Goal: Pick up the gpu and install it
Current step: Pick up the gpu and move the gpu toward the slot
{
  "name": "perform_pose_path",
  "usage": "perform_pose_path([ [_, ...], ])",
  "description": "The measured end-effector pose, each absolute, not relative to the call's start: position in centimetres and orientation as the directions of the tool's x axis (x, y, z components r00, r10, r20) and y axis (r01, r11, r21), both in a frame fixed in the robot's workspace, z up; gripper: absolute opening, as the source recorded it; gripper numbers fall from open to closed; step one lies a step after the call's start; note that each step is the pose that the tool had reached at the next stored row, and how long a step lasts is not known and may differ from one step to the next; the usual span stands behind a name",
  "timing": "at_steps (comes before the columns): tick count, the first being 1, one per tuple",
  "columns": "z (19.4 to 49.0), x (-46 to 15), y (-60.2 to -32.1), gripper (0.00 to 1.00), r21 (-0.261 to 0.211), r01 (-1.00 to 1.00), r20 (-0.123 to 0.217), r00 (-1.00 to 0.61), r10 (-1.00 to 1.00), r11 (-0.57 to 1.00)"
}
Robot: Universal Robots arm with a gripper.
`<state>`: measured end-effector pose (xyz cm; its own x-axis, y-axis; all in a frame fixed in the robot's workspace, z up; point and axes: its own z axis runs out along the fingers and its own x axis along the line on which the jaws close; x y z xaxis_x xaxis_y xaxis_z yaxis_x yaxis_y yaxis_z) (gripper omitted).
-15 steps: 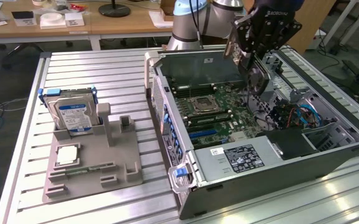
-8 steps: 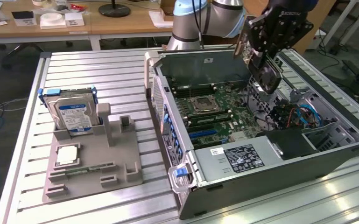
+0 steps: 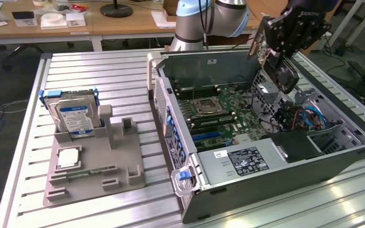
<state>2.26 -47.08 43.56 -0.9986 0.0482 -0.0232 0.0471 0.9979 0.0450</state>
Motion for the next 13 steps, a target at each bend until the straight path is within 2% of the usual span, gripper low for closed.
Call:
perform_pose_path([
  [13, 43.6, 3.8, -46.3, 0.27, 0.045, 0.047, -0.023, -0.999, 0.048, 0.998],
])
